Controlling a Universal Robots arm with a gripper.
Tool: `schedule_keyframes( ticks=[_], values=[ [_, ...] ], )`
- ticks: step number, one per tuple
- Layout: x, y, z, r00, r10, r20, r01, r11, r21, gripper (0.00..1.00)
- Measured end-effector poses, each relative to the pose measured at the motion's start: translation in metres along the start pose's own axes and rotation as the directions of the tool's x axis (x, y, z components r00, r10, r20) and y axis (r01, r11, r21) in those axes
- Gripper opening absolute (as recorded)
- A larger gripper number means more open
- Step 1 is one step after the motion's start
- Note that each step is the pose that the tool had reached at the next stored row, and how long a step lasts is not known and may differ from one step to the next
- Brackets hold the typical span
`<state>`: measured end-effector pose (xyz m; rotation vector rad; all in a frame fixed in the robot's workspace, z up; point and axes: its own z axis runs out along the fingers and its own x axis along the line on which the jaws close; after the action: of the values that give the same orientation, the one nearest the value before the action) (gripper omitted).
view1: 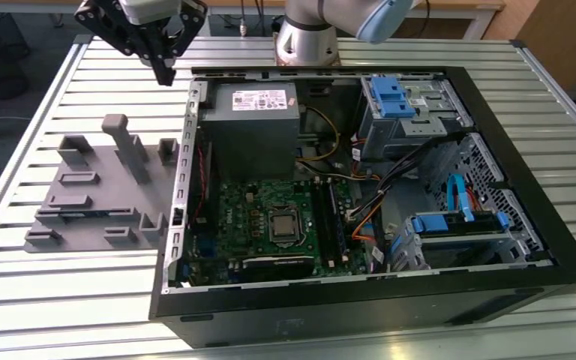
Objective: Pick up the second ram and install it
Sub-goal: 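Reach for the second ram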
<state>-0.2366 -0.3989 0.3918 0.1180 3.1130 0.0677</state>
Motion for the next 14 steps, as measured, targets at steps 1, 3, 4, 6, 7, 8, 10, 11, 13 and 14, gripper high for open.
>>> schedule_keyframes(
  ticks=[1,3,4,6,7,8,10,11,13,14],
  values=[
    [0.0002,0.0000,0.0000,1.0000,0.000,0.0000,0.000,1.0000,0.0001,0.11],
    [0.0004,0.0000,0.0000,1.0000,0.000,0.0000,0.000,1.0000,0.0001,0.11],
    [0.0007,0.0000,0.0000,1.0000,0.000,0.0001,0.000,1.0000,0.0000,0.11],
    [0.0012,-0.0001,-0.0001,1.0000,0.000,0.0000,0.000,1.0000,0.0000,0.11],
    [0.0015,-0.0001,-0.0001,1.0000,0.000,0.0000,0.000,1.0000,0.0000,0.11],
    [0.0017,-0.0001,-0.0001,1.0000,0.000,0.0000,0.000,1.0000,0.0000,0.11],
    [0.0022,-0.0002,-0.0001,1.0000,0.000,0.0000,0.000,1.0000,0.0000,0.11],
    [0.0025,-0.0002,-0.0001,1.0000,0.000,0.0000,0.000,1.0000,0.0000,0.11],
    [0.0029,-0.0002,-0.0001,1.0000,0.000,0.0000,0.000,1.0000,0.0001,0.11],
    [0.0032,-0.0002,-0.0001,1.0000,0.000,0.0000,0.000,1.0000,0.0000,0.11]
  ],
)
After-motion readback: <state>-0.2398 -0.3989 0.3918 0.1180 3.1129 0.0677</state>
